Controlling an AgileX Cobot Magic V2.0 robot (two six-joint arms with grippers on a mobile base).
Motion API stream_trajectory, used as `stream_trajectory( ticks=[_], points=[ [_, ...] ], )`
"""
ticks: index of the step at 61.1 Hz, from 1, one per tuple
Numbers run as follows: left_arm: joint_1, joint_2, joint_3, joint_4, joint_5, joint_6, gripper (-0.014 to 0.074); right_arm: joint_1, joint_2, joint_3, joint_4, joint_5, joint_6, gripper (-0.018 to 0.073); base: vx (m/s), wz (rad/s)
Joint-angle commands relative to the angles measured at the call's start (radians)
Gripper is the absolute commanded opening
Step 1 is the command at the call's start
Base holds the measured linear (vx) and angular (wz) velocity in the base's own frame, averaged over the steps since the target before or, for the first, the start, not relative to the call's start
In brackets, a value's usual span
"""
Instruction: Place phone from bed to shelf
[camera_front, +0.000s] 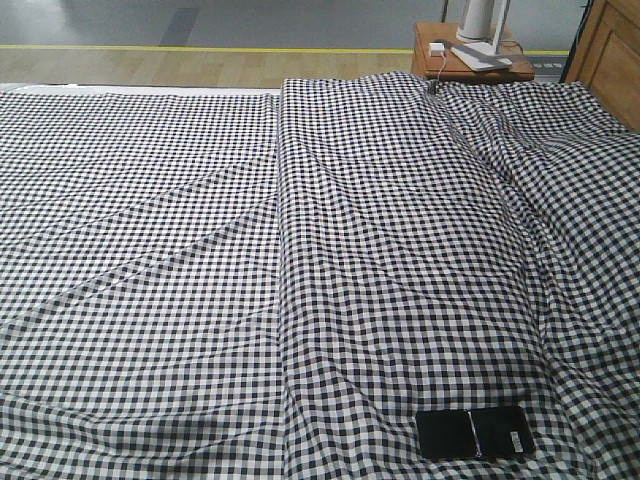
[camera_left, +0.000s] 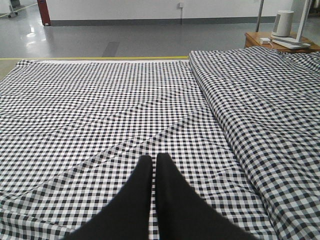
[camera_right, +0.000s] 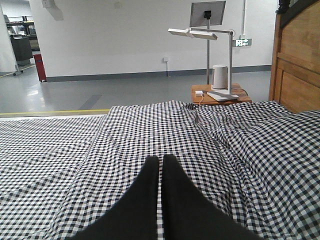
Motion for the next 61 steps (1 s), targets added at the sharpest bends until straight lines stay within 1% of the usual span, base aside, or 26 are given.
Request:
stream_trajectory(
  ticks=[1, 61],
  points=[
    [-0.006, -0.005, 0.003, -0.009, -0.073, -0.004, 0.0001, -0.005, -0.008, 0.007, -0.011, -0.081, -0.007, -0.0004, 0.00, 0.00],
    [-0.006, -0.005, 0.003, -0.009, -0.073, -0.004, 0.0001, -0.005, -0.008, 0.007, -0.011, -0.081, -0.007, -0.0004, 0.00, 0.00]
  ],
)
